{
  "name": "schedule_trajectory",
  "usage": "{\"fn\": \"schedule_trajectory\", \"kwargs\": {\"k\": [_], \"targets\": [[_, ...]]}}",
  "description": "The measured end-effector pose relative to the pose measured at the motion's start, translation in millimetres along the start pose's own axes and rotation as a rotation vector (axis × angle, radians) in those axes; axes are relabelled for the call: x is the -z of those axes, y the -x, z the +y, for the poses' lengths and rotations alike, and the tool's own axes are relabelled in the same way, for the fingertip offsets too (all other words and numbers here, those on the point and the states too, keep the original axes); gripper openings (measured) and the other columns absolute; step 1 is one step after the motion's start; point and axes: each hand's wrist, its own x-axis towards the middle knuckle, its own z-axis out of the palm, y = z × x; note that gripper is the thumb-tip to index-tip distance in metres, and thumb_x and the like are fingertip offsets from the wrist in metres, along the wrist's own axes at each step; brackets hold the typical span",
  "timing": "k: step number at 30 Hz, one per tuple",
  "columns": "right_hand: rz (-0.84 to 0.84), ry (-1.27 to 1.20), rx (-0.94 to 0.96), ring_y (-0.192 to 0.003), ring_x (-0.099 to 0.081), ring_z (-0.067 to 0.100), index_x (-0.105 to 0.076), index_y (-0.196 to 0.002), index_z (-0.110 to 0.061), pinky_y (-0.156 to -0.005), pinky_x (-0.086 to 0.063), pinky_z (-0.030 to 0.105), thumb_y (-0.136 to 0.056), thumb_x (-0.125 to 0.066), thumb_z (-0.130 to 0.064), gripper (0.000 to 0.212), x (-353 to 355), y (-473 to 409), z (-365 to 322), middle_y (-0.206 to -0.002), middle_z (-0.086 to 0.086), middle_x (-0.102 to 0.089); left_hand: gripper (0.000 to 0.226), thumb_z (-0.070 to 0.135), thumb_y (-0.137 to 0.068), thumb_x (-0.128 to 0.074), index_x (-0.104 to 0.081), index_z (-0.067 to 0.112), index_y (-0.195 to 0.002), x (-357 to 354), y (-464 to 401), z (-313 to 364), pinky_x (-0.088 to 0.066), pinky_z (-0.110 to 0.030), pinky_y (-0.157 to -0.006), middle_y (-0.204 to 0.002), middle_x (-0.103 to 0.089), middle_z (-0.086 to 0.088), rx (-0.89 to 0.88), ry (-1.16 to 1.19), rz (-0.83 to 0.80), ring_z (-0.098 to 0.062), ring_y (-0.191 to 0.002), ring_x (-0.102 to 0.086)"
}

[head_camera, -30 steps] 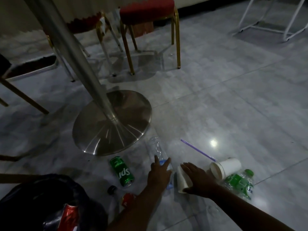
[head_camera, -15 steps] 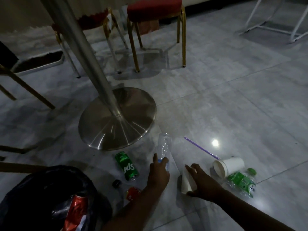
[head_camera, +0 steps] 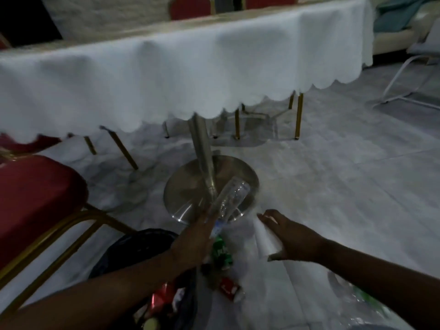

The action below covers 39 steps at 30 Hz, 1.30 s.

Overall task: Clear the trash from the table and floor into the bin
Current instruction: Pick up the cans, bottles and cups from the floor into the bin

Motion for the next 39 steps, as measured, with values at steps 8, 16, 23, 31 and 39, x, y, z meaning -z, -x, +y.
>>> {"fn": "schedule_trajectory", "kwargs": {"k": [8,16,23,31,39], "targets": [[-0.097,0.133,0.243,-0.138,-0.023,0.022,-0.006,-0.15,-0.019,-0.105,-0.024,0.021,-0.072,-0.07,-0.06,0.109,73,-53,-107,-0.157,0.006,-0.008,0.093,0.015,-0.08,-0.068,-0.002,0.029,-0.144,105,105,-53,-0.041,-0.043,-0.103,-0.154,-0.022,-0.017,0.063,-0.091,-0.055,-0.036,-0.13,-0.042],[-0.14,0.087,0.398,-0.137,-0.026,0.024,-0.018,-0.148,-0.007,-0.106,-0.019,0.02,-0.067,-0.075,-0.059,0.112,35,-99,-212,-0.152,0.01,-0.022,0.078,0.024,-0.083,-0.058,-0.019,0.008,-0.148,105,179,-91,-0.034,-0.046,-0.108,-0.153,-0.022,-0.019,0.24,-0.072,-0.142,-0.034,-0.138,-0.03],[-0.214,0.114,0.247,-0.139,-0.022,0.027,-0.009,-0.15,-0.015,-0.107,-0.031,0.038,-0.067,-0.07,-0.065,0.114,-55,-135,-226,-0.156,0.01,-0.009,0.073,0.018,-0.089,-0.058,-0.017,0.004,-0.148,59,198,-102,-0.023,-0.032,-0.113,-0.154,-0.017,-0.019,0.467,0.182,-0.183,-0.032,-0.138,-0.029],[-0.278,0.122,0.219,-0.122,-0.043,0.03,-0.014,-0.148,-0.016,-0.097,-0.043,0.043,-0.061,-0.074,-0.062,0.115,-103,-155,-222,-0.142,0.01,-0.028,0.067,0.022,-0.096,-0.049,-0.013,0.004,-0.149,18,212,-121,-0.014,-0.034,-0.118,-0.154,-0.02,-0.012,0.533,0.165,-0.169,-0.023,-0.141,-0.023],[-0.209,0.236,0.411,-0.135,-0.028,0.03,-0.02,-0.148,-0.012,-0.109,-0.023,0.04,-0.062,-0.079,-0.054,0.113,-72,-153,-217,-0.15,0.013,-0.026,0.061,0.034,-0.088,-0.041,-0.036,0.004,-0.142,32,218,-125,-0.039,-0.044,-0.106,-0.143,-0.042,-0.019,0.328,-0.072,-0.098,-0.032,-0.127,-0.046]]}}
